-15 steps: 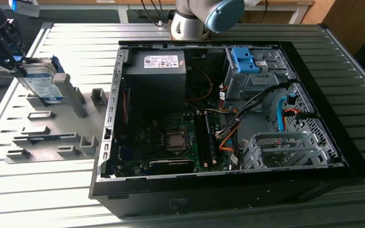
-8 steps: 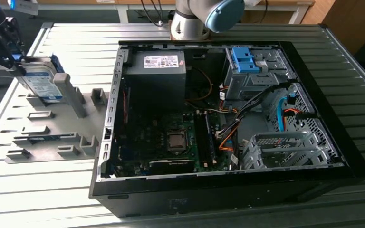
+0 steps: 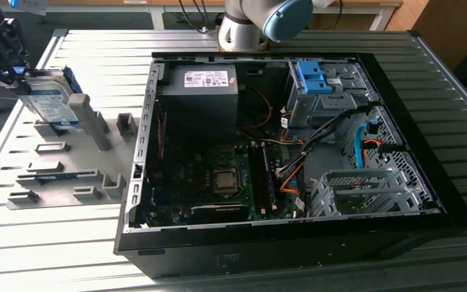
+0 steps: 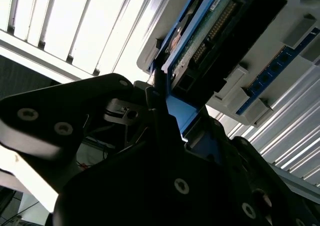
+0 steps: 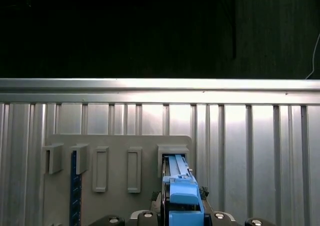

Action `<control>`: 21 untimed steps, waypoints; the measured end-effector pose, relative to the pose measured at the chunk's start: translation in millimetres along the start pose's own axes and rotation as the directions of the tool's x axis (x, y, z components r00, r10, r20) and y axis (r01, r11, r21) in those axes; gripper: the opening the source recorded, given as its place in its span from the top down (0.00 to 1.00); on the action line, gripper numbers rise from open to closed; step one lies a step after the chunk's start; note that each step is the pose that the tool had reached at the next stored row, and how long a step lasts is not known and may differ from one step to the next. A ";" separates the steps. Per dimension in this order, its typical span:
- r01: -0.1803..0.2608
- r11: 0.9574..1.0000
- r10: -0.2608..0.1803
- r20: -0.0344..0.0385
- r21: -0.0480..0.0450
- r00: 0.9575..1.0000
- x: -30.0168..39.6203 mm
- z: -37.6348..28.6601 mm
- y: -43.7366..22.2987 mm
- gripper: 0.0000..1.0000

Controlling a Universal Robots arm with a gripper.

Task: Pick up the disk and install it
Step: 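Pick up the disk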

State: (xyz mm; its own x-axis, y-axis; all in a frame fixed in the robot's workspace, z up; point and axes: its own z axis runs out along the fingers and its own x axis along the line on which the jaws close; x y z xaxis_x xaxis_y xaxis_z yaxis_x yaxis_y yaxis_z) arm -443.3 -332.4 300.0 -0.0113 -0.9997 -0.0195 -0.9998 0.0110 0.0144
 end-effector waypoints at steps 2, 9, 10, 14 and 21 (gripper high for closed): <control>0.000 1.000 0.000 0.000 0.000 1.000 0.0 -1.9 0.0 0.63; 0.000 1.000 0.000 0.000 0.000 1.000 -0.1 -3.5 0.0 0.63; 0.000 1.000 0.000 0.000 0.000 1.000 -0.1 -3.5 0.0 0.63; 0.000 1.000 0.000 0.000 0.000 1.000 -0.1 -4.1 0.1 0.63; 0.000 1.000 0.000 0.000 0.000 1.000 -0.1 -8.1 0.1 0.63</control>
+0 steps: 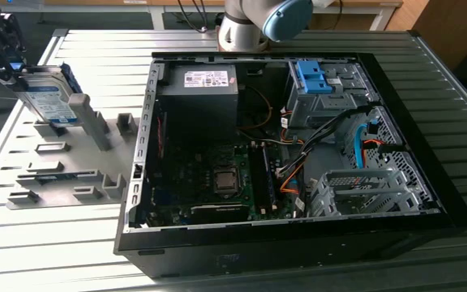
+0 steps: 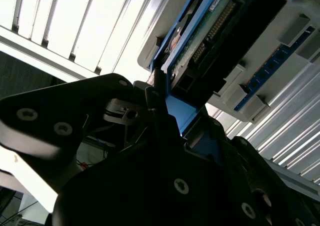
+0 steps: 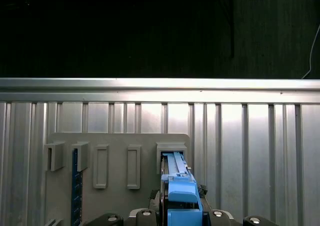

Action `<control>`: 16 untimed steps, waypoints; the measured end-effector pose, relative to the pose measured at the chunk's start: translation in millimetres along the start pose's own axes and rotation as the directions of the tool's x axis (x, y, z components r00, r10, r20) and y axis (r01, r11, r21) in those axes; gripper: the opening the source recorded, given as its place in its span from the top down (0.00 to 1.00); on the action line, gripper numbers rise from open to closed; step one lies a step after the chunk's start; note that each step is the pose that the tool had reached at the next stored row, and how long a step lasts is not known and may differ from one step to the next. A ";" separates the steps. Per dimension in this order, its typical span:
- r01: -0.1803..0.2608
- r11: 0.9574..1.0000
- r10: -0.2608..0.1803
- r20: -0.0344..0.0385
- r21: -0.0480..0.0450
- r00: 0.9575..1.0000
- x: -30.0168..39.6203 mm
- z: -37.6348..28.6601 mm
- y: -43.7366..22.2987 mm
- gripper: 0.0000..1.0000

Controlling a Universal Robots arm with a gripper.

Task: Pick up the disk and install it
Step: 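Pick up the disk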

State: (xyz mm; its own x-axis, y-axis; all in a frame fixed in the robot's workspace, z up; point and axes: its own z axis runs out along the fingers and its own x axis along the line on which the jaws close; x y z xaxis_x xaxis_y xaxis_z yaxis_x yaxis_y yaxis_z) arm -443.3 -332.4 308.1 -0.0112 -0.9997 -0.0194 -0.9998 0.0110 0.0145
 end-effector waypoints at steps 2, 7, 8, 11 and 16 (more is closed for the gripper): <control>0.000 1.000 0.000 0.000 0.000 1.000 0.0 -1.4 0.0 0.63; 0.000 1.000 0.000 0.000 0.000 1.000 -0.1 -5.2 0.1 0.63; 0.000 1.000 0.000 0.000 0.000 1.000 -0.1 -5.8 0.1 0.63; 0.000 1.000 0.000 0.000 0.000 1.000 -0.1 -7.5 0.1 0.63; 0.000 1.000 0.000 0.000 0.000 1.000 -0.2 -10.8 0.2 0.63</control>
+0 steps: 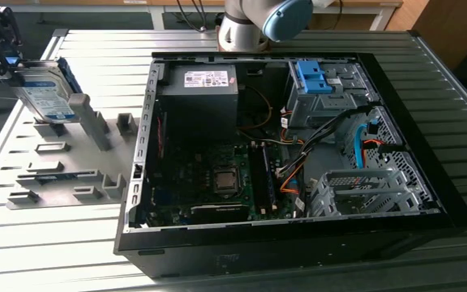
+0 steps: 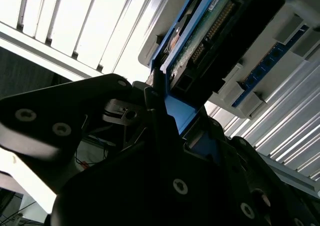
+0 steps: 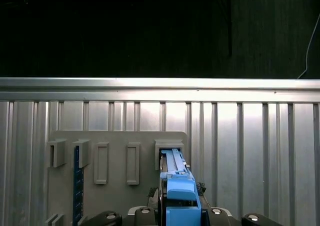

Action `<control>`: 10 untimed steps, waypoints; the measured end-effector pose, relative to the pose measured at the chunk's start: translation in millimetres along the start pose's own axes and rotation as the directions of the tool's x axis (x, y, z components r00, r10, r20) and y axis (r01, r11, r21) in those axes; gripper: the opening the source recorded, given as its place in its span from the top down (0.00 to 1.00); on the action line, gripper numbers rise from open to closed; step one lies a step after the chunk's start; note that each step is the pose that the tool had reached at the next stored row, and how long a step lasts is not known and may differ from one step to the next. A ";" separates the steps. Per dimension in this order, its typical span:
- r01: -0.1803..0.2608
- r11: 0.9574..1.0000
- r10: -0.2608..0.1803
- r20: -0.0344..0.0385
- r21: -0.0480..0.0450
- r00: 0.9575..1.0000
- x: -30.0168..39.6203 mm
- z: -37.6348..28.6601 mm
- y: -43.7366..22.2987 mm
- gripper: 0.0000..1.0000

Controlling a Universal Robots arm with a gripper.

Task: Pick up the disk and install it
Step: 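Pick up the disk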

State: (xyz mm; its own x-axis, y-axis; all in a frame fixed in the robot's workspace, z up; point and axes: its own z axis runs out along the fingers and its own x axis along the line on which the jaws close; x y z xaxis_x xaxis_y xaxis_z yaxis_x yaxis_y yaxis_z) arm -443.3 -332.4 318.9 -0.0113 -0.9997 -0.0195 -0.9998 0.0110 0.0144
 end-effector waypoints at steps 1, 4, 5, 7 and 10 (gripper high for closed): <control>0.000 1.000 0.000 0.000 0.000 1.000 0.0 -0.5 0.0 0.63; 0.000 1.000 0.000 0.000 0.000 1.000 0.0 -1.7 0.0 0.63; 0.000 1.000 0.000 0.000 0.000 1.000 0.0 -2.2 0.0 0.63; 0.000 1.000 0.000 0.000 0.000 1.000 0.0 -3.0 0.0 0.63; 0.000 1.000 0.000 0.000 0.000 1.000 -0.1 -3.9 0.1 0.63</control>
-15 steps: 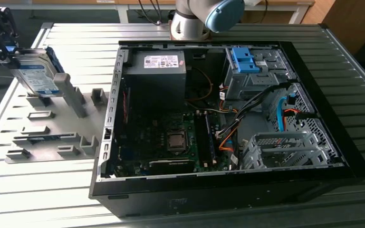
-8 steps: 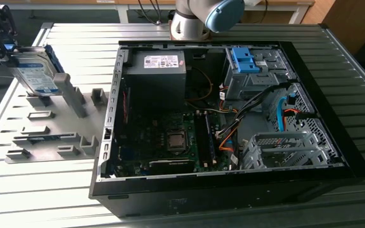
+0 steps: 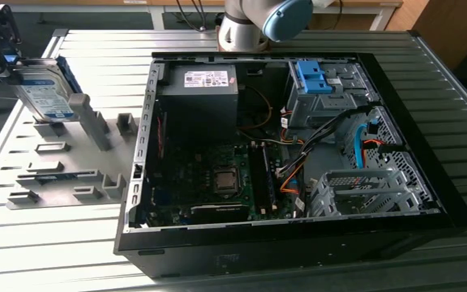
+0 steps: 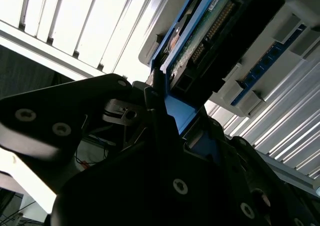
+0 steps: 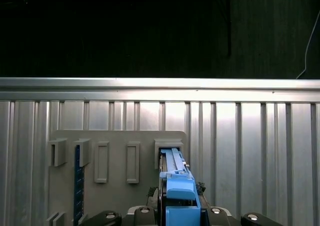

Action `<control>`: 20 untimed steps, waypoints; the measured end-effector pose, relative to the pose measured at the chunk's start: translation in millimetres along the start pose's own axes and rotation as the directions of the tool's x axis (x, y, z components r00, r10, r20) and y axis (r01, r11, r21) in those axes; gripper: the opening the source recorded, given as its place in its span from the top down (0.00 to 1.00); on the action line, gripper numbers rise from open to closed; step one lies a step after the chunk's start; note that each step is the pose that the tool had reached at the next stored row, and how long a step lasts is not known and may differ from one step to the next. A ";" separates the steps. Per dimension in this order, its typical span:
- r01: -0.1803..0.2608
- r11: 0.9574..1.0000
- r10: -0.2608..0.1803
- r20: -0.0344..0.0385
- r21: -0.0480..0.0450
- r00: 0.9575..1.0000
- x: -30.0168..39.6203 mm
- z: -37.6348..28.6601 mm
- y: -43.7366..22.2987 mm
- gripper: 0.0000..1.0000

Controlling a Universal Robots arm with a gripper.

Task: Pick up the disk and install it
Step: 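Pick up the disk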

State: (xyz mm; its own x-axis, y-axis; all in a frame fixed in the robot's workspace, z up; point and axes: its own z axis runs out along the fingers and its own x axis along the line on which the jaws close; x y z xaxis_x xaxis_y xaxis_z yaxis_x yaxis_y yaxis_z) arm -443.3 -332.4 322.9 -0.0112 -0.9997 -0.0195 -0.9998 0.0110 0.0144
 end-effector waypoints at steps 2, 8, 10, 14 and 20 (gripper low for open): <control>0.000 1.000 0.000 0.000 0.000 1.000 0.0 -0.7 0.0 0.63; 0.000 1.000 0.000 0.000 0.000 1.000 -0.1 -2.6 0.0 0.63; 0.000 1.000 0.000 0.000 0.000 1.000 -0.1 -3.4 0.1 0.63; 0.000 1.000 0.000 0.000 0.000 1.000 -0.1 -4.7 0.1 0.63; 0.000 1.000 0.000 0.000 0.000 1.000 -0.1 -6.7 0.1 0.63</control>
State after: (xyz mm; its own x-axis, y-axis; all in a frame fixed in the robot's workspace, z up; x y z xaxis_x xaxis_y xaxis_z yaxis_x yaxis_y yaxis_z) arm -443.3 -332.4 329.5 -0.0113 -0.9997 -0.0195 -0.9998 0.0110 0.0143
